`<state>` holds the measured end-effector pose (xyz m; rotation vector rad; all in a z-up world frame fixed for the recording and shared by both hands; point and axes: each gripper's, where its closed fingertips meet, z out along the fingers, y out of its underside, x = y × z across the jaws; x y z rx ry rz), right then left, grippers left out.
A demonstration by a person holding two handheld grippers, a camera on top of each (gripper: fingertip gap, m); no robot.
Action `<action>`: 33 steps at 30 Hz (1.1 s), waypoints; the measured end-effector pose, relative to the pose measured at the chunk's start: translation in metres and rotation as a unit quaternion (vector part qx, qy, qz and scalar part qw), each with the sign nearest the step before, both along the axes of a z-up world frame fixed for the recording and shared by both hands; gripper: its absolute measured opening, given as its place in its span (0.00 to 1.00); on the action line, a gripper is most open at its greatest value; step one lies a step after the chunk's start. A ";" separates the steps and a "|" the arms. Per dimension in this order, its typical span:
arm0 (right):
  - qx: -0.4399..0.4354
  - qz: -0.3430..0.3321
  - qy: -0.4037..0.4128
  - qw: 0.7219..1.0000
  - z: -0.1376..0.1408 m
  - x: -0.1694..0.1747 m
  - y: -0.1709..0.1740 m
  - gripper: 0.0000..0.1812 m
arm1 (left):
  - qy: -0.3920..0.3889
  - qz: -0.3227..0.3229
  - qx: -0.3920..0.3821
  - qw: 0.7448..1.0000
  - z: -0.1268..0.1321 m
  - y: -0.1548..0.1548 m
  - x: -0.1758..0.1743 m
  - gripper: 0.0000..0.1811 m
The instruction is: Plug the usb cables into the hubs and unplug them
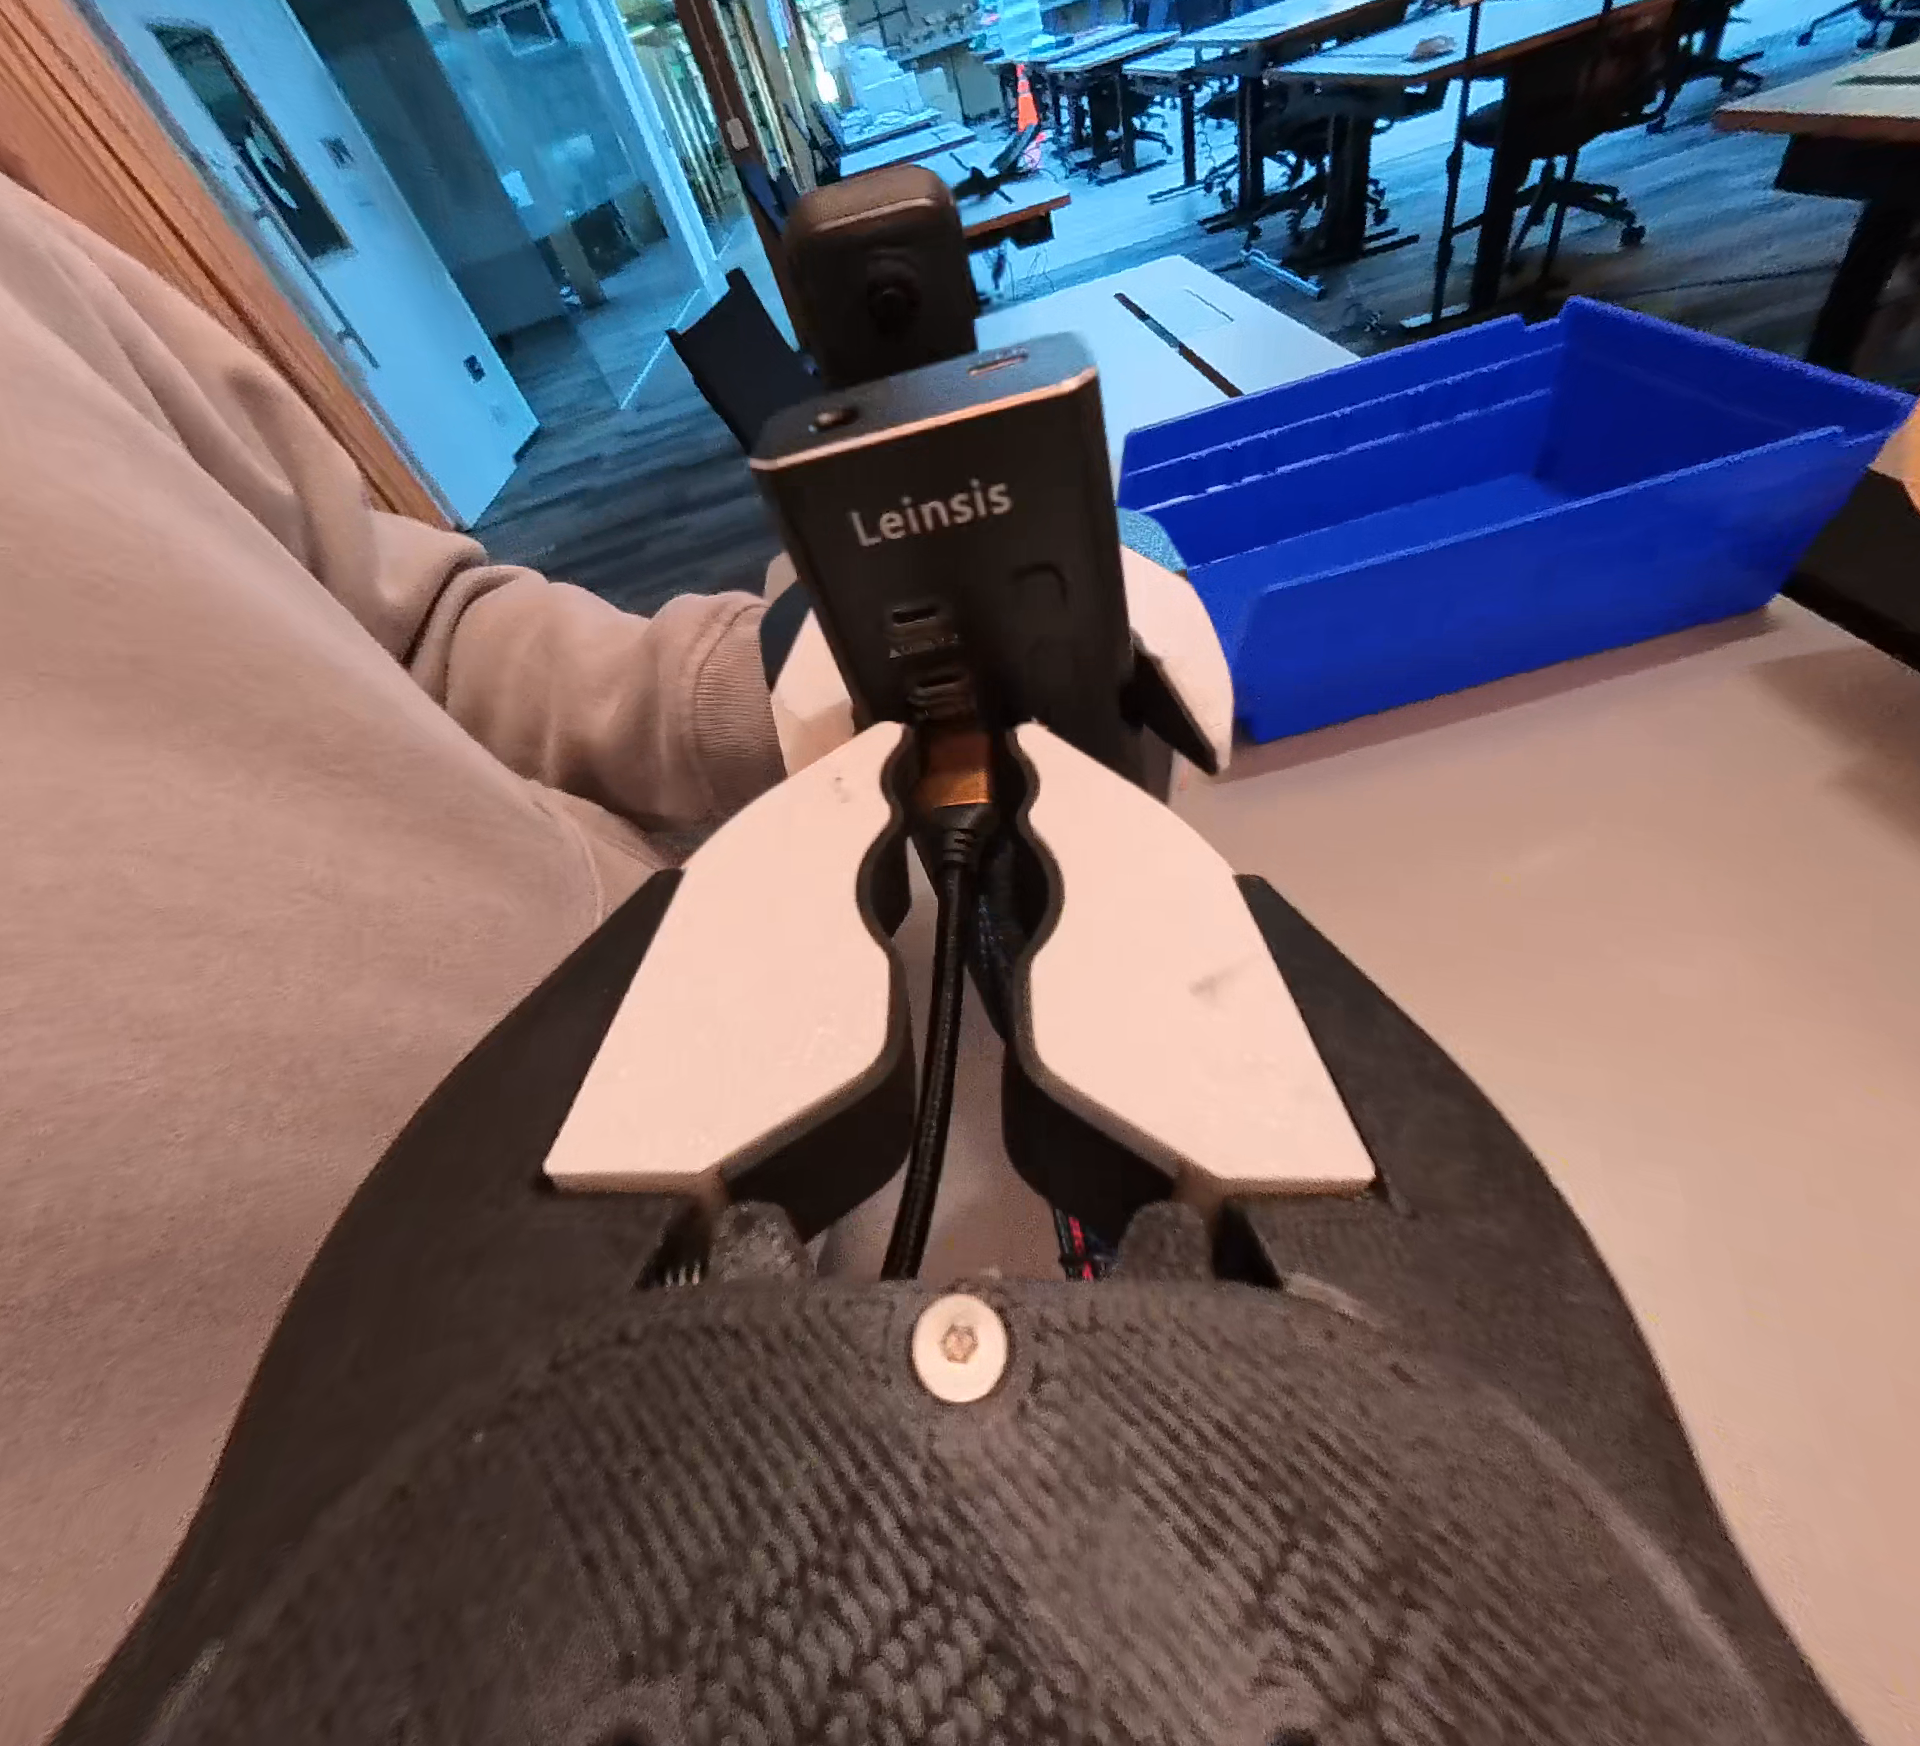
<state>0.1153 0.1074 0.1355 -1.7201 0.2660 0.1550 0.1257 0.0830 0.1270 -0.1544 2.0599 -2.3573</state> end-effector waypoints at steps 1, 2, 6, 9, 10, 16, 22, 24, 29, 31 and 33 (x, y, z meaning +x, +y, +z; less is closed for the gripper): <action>-0.007 0.000 -0.004 1.000 0.000 0.000 0.000 0.08 | 0.001 -0.001 -0.002 1.000 0.000 0.000 0.000 0.34; -0.015 0.007 -0.019 1.000 0.000 -0.001 0.000 0.08 | -0.002 -0.002 -0.003 1.000 0.000 -0.001 -0.001 0.34; -0.030 0.007 -0.028 0.999 -0.001 0.000 -0.001 0.08 | 0.007 0.002 -0.014 1.000 -0.001 -0.001 0.001 0.34; -0.039 0.001 -0.062 0.997 -0.001 0.001 -0.002 0.08 | 0.011 0.000 -0.023 1.000 0.000 -0.001 0.002 0.34; -0.042 -0.002 -0.070 0.997 -0.001 0.001 -0.002 0.08 | 0.010 0.001 -0.022 1.000 0.000 -0.001 0.002 0.34; -0.102 0.000 -0.069 0.992 -0.010 0.001 -0.004 0.09 | 0.009 -0.001 -0.006 1.000 -0.007 -0.002 0.002 0.34; -0.170 0.032 -0.086 0.981 -0.024 -0.006 -0.016 0.09 | 0.001 -0.014 0.032 0.999 -0.020 -0.011 -0.006 0.34; -0.183 0.038 -0.087 0.979 -0.030 -0.010 -0.019 0.09 | 0.003 -0.019 0.039 0.999 -0.026 -0.013 -0.010 0.34; -0.195 0.052 -0.093 0.975 -0.035 -0.015 -0.024 0.09 | 0.006 -0.021 0.039 0.999 -0.028 -0.017 -0.014 0.34; -0.190 0.052 -0.091 0.976 -0.033 -0.015 -0.024 0.09 | 0.008 -0.024 0.033 0.999 -0.025 -0.016 -0.014 0.34; -0.177 0.050 -0.089 0.979 -0.030 -0.013 -0.024 0.09 | 0.008 -0.019 0.031 0.999 -0.023 -0.016 -0.012 0.34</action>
